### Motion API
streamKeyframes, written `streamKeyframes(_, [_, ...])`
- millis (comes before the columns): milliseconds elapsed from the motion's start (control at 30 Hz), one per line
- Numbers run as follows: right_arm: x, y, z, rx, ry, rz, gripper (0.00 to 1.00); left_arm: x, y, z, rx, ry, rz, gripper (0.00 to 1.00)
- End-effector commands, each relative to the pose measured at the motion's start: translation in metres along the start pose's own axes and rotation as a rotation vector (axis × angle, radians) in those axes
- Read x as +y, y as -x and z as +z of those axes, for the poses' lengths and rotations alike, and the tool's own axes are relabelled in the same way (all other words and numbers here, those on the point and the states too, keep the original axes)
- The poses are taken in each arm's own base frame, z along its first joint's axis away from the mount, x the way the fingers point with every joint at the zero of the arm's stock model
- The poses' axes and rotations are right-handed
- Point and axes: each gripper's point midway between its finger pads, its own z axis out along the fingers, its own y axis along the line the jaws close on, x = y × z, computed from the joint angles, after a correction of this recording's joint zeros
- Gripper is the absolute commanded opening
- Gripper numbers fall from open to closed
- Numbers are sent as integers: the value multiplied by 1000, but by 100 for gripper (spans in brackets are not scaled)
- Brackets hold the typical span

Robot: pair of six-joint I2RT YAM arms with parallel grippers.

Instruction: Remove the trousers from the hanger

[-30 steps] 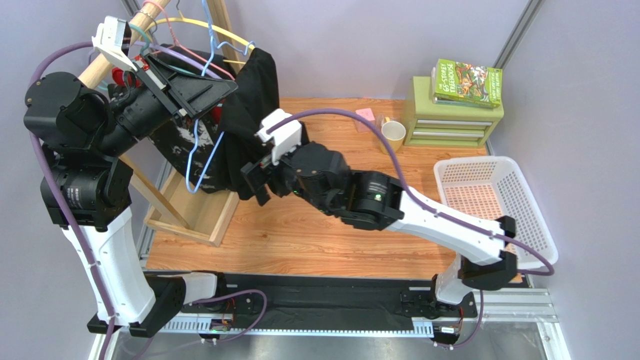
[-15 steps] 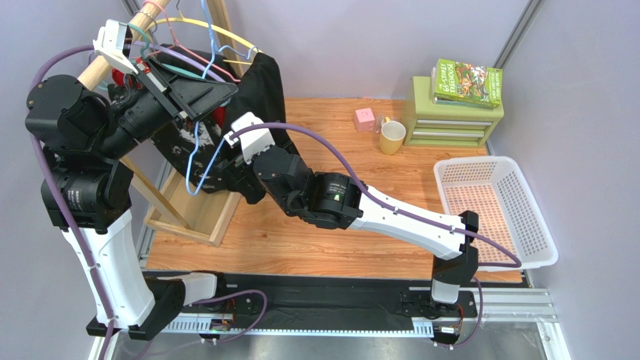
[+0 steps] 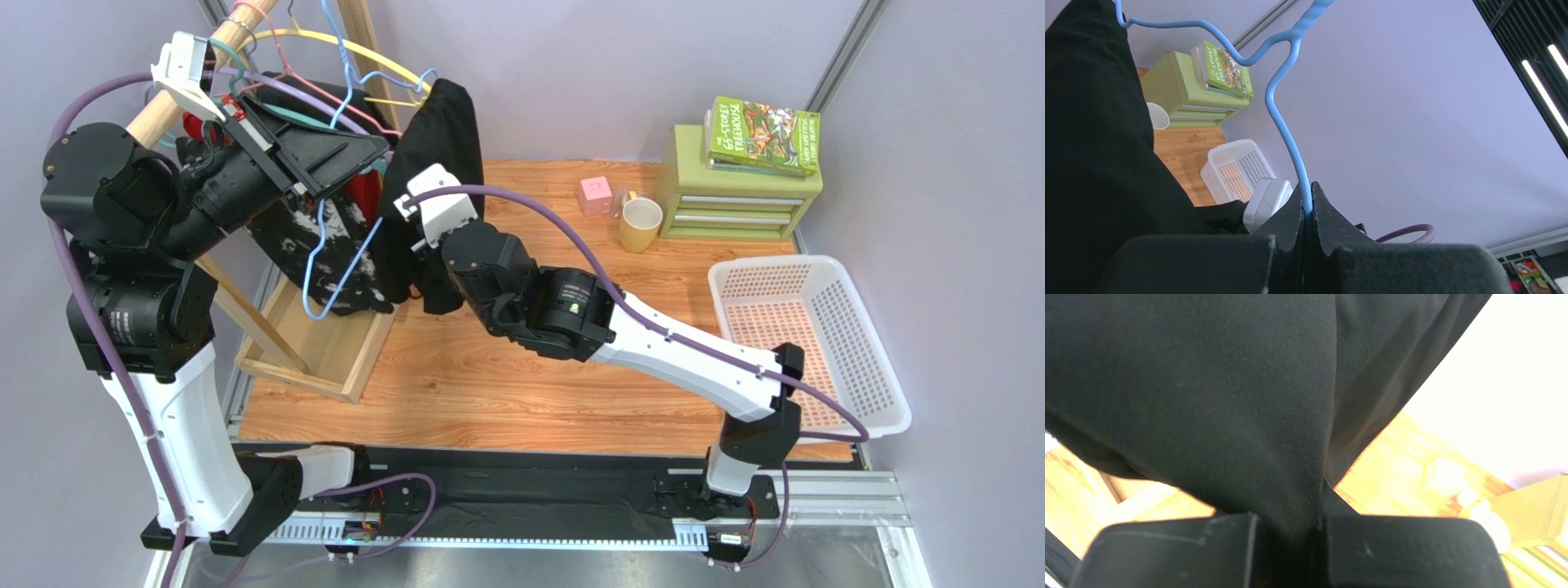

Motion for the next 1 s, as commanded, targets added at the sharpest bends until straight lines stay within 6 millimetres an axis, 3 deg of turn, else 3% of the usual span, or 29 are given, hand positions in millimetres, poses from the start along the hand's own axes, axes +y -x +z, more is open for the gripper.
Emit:
streamKeyframes(0, [-44, 18, -39, -31, -31, -49, 0, -36, 7, -13, -53, -123, 154, 0])
streamKeyframes(167, [-62, 24, -61, -31, 3, -138, 0, -37, 8, -11, -44, -127, 148, 0])
streamKeyframes(333, [-61, 22, -80, -16, 135, -194, 0, -46, 8, -11, -34, -154, 147, 0])
streamKeyframes(533, [-51, 16, -102, 21, 295, -96, 0, -55, 5, -13, -8, -194, 147, 0])
streamKeyframes(700, [-34, 9, -96, 28, 312, 70, 3, -72, 3, -19, -2, -270, 164, 0])
streamKeyframes(767, [-21, 9, -94, 44, 335, 190, 22, -76, 2, -20, 9, -291, 156, 0])
streamKeyframes(800, [-13, 8, -96, 54, 373, 215, 39, -77, 2, -19, 9, -304, 167, 0])
streamKeyframes(867, [-5, 3, -98, 83, 395, 279, 56, -79, -1, -22, 20, -316, 178, 0])
streamKeyframes(900, [-2, 1, -101, 94, 418, 292, 70, -77, -2, -20, 23, -329, 189, 0])
streamKeyframes(967, [-1, -2, -111, 104, 454, 296, 81, -83, -9, -26, 51, -369, 200, 0])
